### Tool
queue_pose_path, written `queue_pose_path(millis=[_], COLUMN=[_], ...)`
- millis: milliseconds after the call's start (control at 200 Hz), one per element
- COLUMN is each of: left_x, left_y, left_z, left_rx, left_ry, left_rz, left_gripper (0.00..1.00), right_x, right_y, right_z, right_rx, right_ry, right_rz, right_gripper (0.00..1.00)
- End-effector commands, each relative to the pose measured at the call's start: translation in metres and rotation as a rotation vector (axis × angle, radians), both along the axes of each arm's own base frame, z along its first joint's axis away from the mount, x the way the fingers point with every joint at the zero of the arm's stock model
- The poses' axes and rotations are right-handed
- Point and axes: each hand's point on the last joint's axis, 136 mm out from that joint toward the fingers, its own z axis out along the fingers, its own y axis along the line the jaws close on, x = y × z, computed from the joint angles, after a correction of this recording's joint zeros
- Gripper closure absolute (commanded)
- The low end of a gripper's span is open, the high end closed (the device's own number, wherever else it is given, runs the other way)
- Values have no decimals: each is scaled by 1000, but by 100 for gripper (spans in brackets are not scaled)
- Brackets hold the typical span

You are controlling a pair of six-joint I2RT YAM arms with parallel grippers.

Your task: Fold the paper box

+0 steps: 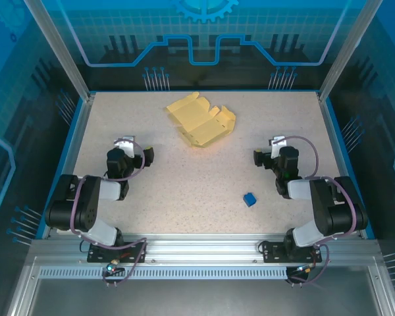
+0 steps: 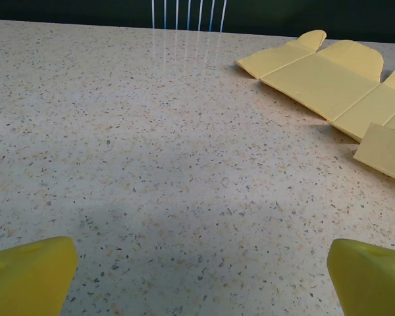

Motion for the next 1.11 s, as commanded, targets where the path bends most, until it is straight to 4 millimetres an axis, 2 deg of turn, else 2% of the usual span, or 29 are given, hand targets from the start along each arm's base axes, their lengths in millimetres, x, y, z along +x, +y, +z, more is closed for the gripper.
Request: queue_pose_path(millis=[0, 966, 1101], left_x=[6, 6, -1], left_y=[3, 4, 20], left_z=[7, 7, 30], left_rx=[6, 6, 9], left_ry=[-18, -18, -32], left_rz=[11, 20, 114], left_gripper=[1, 1, 1], right_x=[9, 9, 8], right_y=[-3, -3, -12], right_z=[16, 16, 37], right_rx=[8, 7, 3], right_ry=[-54, -55, -3], right_rz=[-7, -5, -69], right_gripper=[0, 0, 0])
